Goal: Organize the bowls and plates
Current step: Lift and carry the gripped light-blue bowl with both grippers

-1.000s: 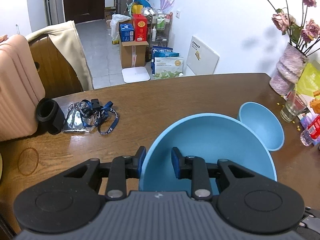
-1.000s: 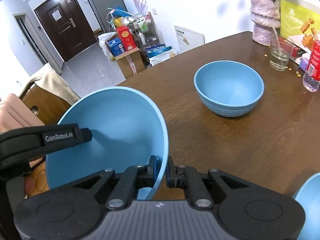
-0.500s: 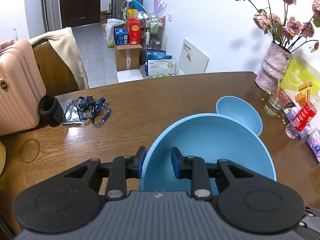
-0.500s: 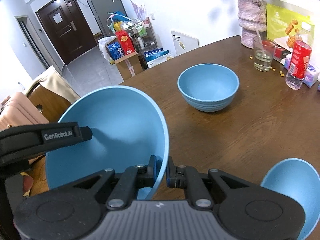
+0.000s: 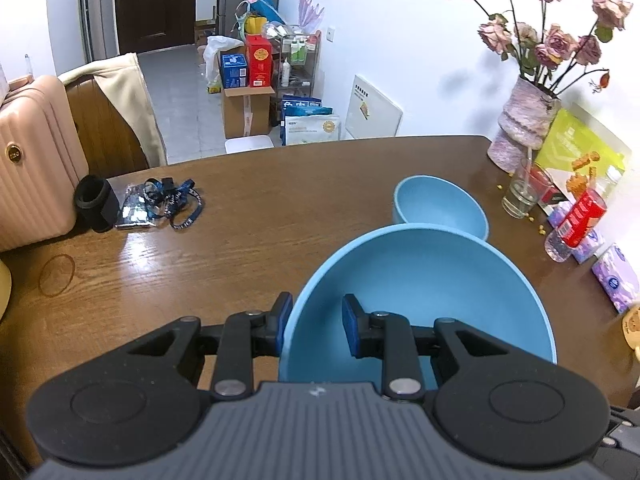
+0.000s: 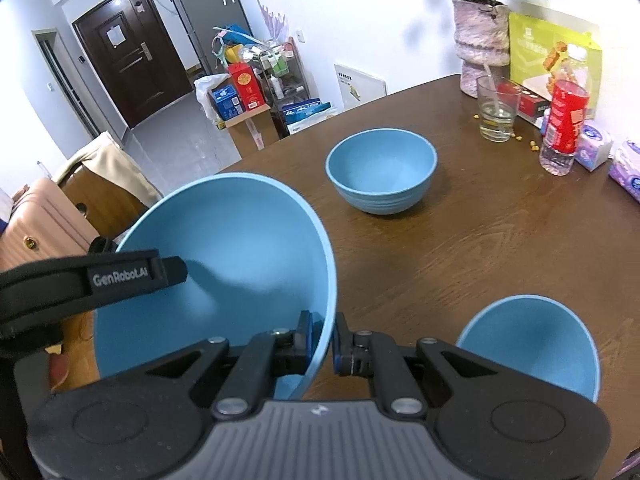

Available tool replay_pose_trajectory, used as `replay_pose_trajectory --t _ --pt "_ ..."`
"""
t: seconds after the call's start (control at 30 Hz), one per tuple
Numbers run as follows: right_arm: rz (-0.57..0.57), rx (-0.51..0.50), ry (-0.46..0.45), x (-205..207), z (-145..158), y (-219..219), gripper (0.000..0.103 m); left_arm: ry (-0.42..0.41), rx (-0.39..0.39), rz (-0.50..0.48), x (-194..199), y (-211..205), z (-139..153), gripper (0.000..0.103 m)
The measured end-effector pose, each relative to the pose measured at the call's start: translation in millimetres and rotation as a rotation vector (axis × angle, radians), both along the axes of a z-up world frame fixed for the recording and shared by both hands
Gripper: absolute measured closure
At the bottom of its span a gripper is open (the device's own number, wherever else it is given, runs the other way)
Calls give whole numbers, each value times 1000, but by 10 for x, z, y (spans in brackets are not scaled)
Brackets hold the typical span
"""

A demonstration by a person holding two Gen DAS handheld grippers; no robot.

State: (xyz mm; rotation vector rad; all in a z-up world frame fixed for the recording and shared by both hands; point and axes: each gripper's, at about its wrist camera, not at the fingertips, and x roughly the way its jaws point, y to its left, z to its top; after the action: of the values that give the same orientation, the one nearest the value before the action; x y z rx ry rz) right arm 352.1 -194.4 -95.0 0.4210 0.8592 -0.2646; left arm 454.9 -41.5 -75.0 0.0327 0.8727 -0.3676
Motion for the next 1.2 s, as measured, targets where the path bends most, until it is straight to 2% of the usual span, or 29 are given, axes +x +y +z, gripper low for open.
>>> replay_pose_trajectory --t 0.73,1.2 --pt "-46 -66 -21 -553 216 -444 94 13 -30 -34 -563 -483 45 75" --pt "-76 -90 -11 -816 215 -696 94 27 -35 -79 -795 -800 -9 75"
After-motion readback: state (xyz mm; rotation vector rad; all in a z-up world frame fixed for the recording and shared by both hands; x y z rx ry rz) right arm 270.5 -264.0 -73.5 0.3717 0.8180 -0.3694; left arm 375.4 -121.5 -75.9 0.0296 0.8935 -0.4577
